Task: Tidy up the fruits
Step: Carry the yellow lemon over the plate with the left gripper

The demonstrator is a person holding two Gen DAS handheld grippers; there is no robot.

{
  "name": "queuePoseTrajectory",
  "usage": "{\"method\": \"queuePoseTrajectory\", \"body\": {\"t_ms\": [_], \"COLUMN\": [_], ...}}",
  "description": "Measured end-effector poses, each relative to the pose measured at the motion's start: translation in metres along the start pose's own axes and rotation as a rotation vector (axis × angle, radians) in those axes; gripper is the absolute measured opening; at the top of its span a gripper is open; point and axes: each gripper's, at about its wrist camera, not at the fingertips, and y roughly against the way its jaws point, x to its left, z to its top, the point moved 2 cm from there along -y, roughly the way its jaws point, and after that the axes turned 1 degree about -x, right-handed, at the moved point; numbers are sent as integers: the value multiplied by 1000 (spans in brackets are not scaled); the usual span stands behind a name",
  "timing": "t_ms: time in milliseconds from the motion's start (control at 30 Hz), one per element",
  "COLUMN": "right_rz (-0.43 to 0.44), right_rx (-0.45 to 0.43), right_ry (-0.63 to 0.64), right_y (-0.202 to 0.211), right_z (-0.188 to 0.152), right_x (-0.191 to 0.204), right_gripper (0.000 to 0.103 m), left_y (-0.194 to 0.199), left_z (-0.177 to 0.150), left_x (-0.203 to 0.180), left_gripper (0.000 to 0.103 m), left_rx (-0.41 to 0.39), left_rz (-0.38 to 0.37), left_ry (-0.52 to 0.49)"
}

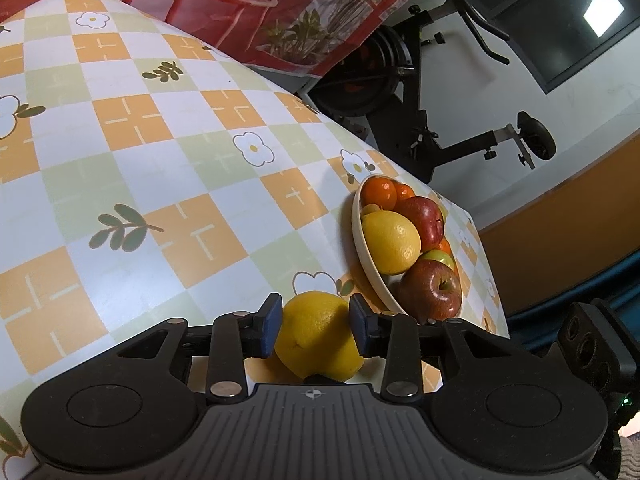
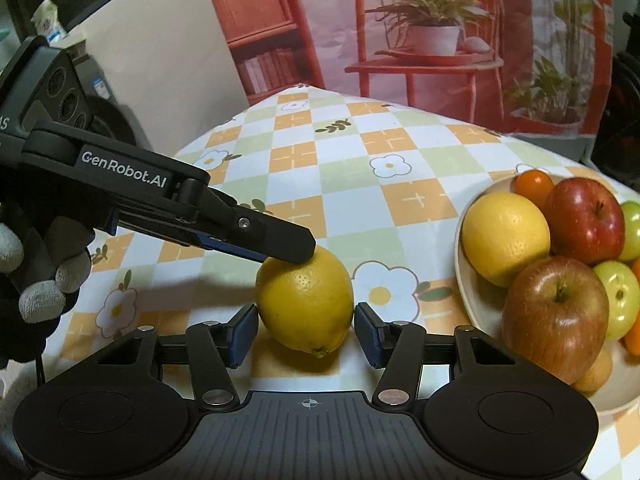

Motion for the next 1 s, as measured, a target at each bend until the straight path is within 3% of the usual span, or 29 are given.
{"method": "queuePoseTrajectory", "body": {"t_ms": [433,1000], "right_rz": [-3,-75], "right_rx": [-33,-242], "right_ry": [-52,-86], "right_y": [6,80], "right_z": [-4,-2], "right_x": [-1,-39], "right_gripper": [49,48], "left_y": [4,-4], "left_z": [0,23], "left_x": [-10,-103], "left_gripper": [39,39], "left_rx": [-6,-36], "left_rz": [10,-7], "left_ry": [-36,-226]}}
